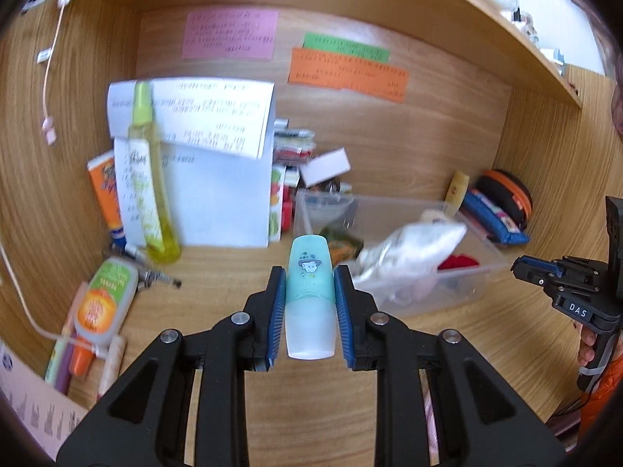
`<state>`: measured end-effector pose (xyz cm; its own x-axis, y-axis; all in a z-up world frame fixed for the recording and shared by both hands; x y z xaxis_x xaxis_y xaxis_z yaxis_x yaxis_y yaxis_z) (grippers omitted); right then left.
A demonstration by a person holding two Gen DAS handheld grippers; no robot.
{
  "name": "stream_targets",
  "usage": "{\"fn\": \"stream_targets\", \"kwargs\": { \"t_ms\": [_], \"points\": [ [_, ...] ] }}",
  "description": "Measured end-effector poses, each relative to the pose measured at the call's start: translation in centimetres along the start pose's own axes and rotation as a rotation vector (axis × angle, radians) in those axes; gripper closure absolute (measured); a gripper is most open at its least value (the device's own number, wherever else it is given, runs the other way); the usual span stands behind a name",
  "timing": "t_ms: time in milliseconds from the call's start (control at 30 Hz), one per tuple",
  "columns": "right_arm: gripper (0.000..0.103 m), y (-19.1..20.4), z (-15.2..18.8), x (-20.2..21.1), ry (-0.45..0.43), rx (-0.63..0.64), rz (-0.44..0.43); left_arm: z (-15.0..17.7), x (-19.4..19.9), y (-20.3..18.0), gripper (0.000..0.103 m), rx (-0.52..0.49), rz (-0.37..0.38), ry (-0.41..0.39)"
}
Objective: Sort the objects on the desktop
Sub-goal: 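Grasp the teal roll-on bottle with the left gripper while the right grasps the black clip, then lower the teal bottle and black clip into the clear box and open both grippers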
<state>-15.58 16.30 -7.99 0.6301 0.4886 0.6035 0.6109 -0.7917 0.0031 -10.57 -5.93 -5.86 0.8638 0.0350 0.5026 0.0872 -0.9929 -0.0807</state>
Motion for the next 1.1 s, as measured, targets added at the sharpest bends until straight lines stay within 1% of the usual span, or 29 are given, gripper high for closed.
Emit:
{"fn": "stream_targets", "kwargs": {
  "t_ms": [167, 267, 400, 600, 733, 833, 1000, 1100],
  "points": [
    [0.090, -0.8, -1.7, 0.0, -0.026, 0.000, 0.006, -2.7, -0.8, -1.5, 0.079, -0.027, 0.029, -0.038],
    [0.090, -0.8, -2.5, -0.2, -0.039, 0.001, -0.004, -3.8, -1.7, -2.5, 0.079, -0.039, 0.045, -0.042],
    [0.090, -0.7, -3.6, -0.8, -0.055, 0.000, -0.027, -5.2, -3.6, -4.3, 0.079, -0.054, 0.079, -0.029],
    [0.090, -0.2, -4.8, -2.4, -0.052, 0.008, -0.059, -6.3, -6.6, -6.9, 0.079, -0.085, 0.125, 0.010],
    [0.090, -0.1, -5.0, -4.1, -0.038, -0.002, -0.073, -6.2, -8.4, -8.6, 0.079, -0.085, 0.157, 0.037],
    [0.090, -0.2, -4.5, -5.4, -0.014, -0.032, -0.091, -5.4, -9.7, -9.4, 0.079, -0.092, 0.169, 0.068],
    [0.090, 0.2, -3.3, -7.4, 0.039, -0.043, -0.118, -3.7, -11.7, -9.2, 0.079, -0.083, 0.178, 0.128],
    [0.090, 0.4, -3.0, -7.8, 0.054, -0.038, -0.124, -3.6, -11.9, -8.6, 0.079, -0.062, 0.186, 0.134]
  ]
}}
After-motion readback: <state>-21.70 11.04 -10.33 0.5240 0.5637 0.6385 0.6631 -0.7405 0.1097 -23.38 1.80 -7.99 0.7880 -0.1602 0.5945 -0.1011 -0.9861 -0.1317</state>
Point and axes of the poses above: each gripper's, at about its wrist camera, not at the fingertips, and x roughly against the way its jaws point, y to its left, z to its underside, the point moved 10 cm from there along -x, roughly the way its jaws point, and after that the axes turned 5 degrees about -z, right-handed, at the moved point
